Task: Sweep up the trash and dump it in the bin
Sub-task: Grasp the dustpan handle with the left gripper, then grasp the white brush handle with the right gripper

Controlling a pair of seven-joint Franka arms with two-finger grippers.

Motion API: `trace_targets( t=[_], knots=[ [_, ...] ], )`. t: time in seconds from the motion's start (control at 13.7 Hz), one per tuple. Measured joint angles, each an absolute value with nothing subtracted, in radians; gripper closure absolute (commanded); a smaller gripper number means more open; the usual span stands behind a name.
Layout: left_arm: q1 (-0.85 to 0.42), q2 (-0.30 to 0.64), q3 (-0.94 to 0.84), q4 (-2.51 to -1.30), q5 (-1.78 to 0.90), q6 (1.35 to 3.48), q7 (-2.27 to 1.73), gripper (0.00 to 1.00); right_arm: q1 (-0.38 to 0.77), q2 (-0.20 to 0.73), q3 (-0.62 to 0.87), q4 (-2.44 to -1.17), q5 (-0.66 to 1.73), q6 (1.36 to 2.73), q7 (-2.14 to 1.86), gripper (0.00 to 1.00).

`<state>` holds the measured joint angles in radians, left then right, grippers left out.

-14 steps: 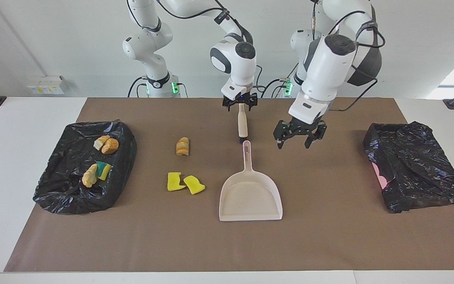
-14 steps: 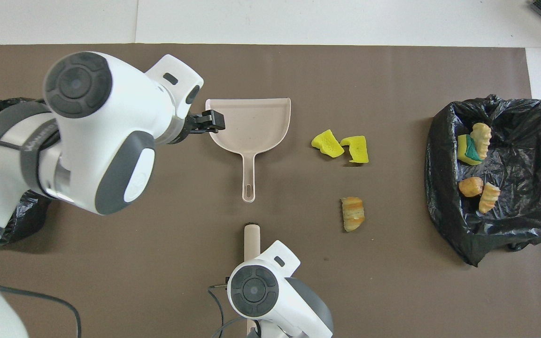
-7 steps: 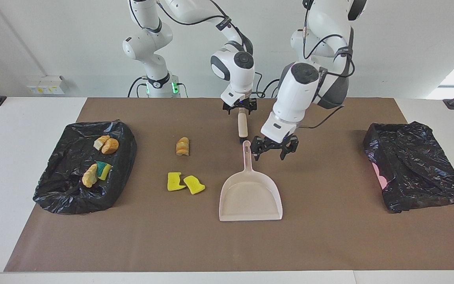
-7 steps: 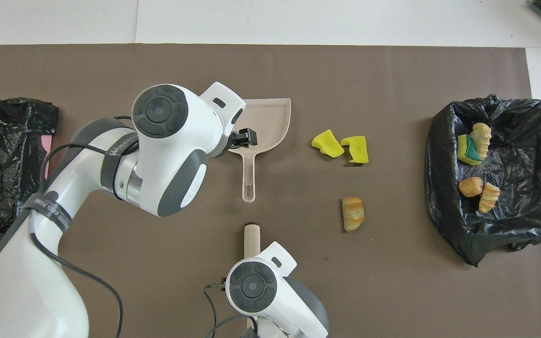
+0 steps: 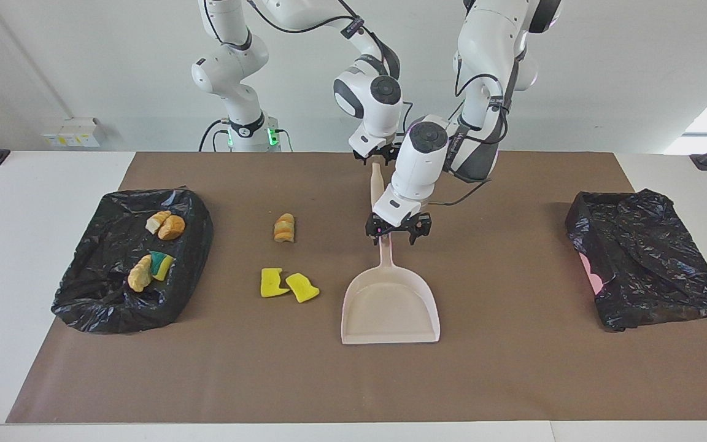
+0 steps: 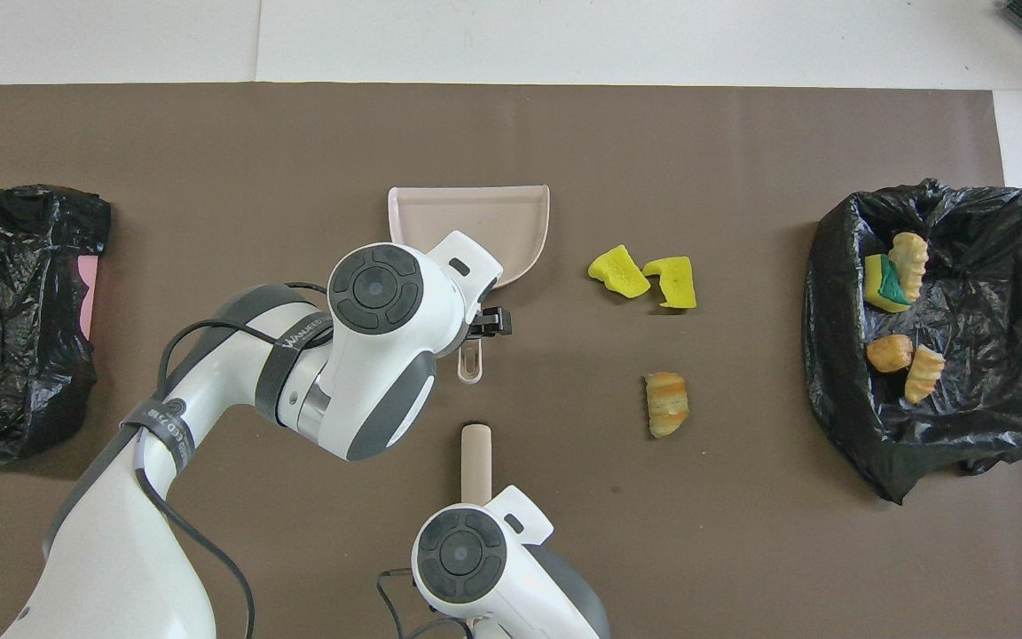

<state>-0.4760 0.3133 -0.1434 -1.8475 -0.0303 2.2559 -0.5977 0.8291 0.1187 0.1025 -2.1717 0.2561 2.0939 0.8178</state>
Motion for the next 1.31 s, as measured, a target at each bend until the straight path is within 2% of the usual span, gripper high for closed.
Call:
trace_targets(
  t=[0.07,0.15,0.22,0.29,0.36,0.44,0.58,0.8,0.95,1.31],
  knots=[
    [-0.476,0.313,-0.143,-1.856,-0.030,2.265,-0.599,0.03,0.829,0.117,0.102,-2.172,0.256,2.084,0.818,1.00],
    [-0.477,0.313,-0.143,-1.861,-0.030,2.269,-0.599,0.28,0.829,0.115,0.102,-2.171,0.256,2.073,0.818,1.00],
    [-0.477,0.313,-0.143,-1.864,-0.030,2.269,-0.599,0.48,0.828,0.113,0.101,-2.171,0.257,2.056,0.818,1.00],
    [-0.477,0.313,-0.143,-1.864,-0.030,2.269,-0.599,0.73,0.826,0.112,0.099,-2.171,0.257,2.041,0.821,1.00],
    [-0.477,0.313,-0.143,-1.864,-0.030,2.269,-0.599,0.93,0.824,0.111,0.098,-2.171,0.257,2.033,0.821,1.00],
    [-0.477,0.313,-0.143,-1.864,-0.030,2.269,-0.599,1.00,0.820,0.109,0.098,-2.170,0.257,2.026,0.821,1.00],
    [-0.478,0.313,-0.143,-1.864,-0.030,2.268,-0.599,1.00,0.798,0.092,0.096,-2.169,0.257,1.994,0.821,1.00],
    [-0.479,0.313,-0.141,-1.864,-0.030,2.250,-0.592,1.00,0.709,0.027,0.094,-2.167,0.257,1.881,0.820,1.00],
    [-0.478,0.311,-0.135,-1.864,-0.030,2.241,-0.536,1.00,0.652,-0.001,0.093,-2.167,0.249,1.863,0.808,1.00],
    [-0.386,0.254,-0.112,-1.858,-0.030,2.116,-0.115,1.00,0.511,0.008,0.090,-2.173,0.087,1.856,0.740,1.00]
  ],
)
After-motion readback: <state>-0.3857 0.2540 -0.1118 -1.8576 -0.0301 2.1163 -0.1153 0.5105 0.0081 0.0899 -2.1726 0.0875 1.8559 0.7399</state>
